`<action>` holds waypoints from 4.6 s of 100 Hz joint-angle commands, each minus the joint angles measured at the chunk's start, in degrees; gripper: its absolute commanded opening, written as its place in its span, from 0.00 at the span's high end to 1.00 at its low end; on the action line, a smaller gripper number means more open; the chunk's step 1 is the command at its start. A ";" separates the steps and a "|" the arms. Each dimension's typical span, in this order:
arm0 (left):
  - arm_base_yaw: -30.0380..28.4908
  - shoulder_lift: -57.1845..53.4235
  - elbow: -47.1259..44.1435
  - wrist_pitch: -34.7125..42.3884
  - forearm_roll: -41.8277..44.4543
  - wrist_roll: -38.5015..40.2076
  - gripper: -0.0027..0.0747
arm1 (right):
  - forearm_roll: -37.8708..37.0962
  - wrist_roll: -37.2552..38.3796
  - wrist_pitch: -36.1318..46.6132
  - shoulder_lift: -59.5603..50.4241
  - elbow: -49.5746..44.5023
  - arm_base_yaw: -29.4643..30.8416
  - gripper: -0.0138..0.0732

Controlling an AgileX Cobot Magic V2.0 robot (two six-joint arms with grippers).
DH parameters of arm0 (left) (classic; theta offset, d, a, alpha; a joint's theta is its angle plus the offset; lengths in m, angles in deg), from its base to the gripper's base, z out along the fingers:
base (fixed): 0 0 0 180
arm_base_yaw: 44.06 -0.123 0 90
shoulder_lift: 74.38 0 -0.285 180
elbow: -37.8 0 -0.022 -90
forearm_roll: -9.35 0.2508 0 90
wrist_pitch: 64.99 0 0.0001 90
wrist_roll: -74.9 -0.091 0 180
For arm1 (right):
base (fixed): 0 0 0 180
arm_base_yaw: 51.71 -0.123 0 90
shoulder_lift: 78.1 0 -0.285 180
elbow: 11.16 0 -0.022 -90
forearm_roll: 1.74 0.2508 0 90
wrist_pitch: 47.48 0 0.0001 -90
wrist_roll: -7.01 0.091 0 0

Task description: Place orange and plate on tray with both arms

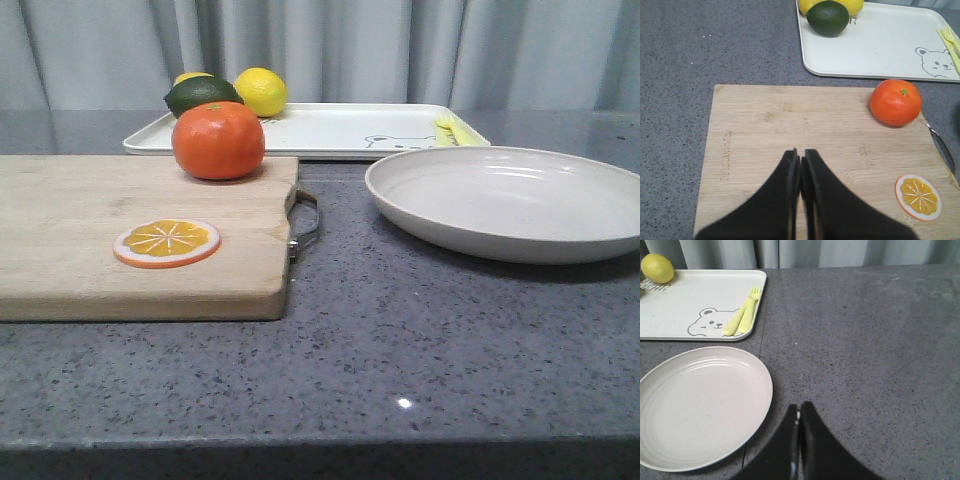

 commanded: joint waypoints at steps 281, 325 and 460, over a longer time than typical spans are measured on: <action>23.52 59.58 30.83 10.10 -11.98 -22.36 0.30 | 0.00 -0.21 0.34 0.83 1.84 0.03 0.37; 23.52 60.09 30.83 10.02 -11.87 -22.36 0.40 | 0.00 -0.21 0.15 0.83 1.84 0.03 0.37; 34.77 58.29 46.47 1.39 -14.50 -22.36 0.70 | 0.00 -0.21 0.09 0.83 1.84 0.03 0.37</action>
